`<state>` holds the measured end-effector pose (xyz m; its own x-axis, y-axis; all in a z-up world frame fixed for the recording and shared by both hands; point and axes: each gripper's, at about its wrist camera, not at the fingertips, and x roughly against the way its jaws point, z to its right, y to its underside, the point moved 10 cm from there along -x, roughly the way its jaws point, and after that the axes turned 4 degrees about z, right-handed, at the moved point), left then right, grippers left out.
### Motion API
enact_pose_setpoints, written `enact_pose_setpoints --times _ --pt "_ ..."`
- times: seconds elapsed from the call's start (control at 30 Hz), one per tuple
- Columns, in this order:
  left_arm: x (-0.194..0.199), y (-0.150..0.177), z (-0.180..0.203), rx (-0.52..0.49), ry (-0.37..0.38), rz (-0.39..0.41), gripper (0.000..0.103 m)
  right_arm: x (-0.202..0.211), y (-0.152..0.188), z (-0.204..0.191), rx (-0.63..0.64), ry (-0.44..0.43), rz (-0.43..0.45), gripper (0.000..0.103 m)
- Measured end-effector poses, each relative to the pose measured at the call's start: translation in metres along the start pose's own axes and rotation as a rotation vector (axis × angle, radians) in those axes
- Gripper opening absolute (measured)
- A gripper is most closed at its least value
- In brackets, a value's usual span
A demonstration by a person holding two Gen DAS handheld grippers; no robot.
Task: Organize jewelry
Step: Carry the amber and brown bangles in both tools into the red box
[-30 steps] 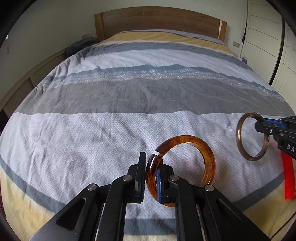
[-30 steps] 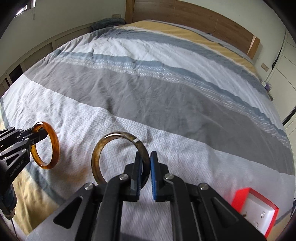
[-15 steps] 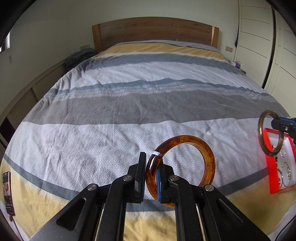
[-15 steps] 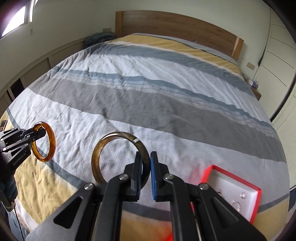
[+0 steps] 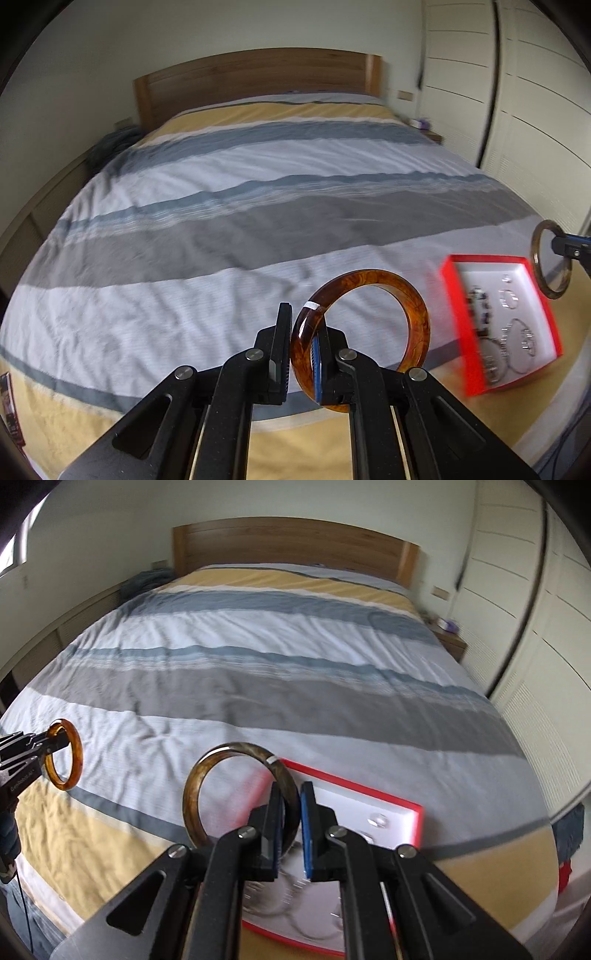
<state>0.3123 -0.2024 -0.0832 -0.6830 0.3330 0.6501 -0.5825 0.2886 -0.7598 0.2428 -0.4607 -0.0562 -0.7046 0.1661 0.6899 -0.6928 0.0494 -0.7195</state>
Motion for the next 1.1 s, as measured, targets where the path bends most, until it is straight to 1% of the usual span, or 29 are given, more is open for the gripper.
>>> enact_pose_setpoints --times 0.13,0.27,0.4,0.57,0.73,1.0,1.1 --pt "-0.015 -0.004 0.056 -0.049 0.065 -0.016 0.009 -0.01 0.02 0.037 -0.046 0.021 -0.03 0.008" --pt "-0.034 -0.001 0.107 -0.09 0.121 -0.044 0.009 -0.028 0.038 0.063 -0.072 0.027 -0.061 0.008" --pt "-0.057 0.009 0.157 -0.141 0.17 -0.088 0.009 -0.049 0.052 0.08 -0.086 0.022 -0.091 0.008" --pt "-0.083 0.026 0.202 -0.193 0.205 -0.141 0.009 -0.08 0.063 0.092 -0.087 0.003 -0.126 0.008" --pt "-0.103 0.038 0.228 -0.244 0.206 -0.177 0.009 -0.108 0.069 0.093 -0.07 -0.024 -0.15 0.008" --pt "-0.125 0.054 0.232 -0.254 0.177 -0.232 0.009 -0.137 0.076 0.086 -0.039 -0.052 -0.185 0.008" --pt "-0.129 0.055 0.233 -0.251 0.177 -0.237 0.009 -0.143 0.078 0.086 -0.036 -0.058 -0.194 0.008"
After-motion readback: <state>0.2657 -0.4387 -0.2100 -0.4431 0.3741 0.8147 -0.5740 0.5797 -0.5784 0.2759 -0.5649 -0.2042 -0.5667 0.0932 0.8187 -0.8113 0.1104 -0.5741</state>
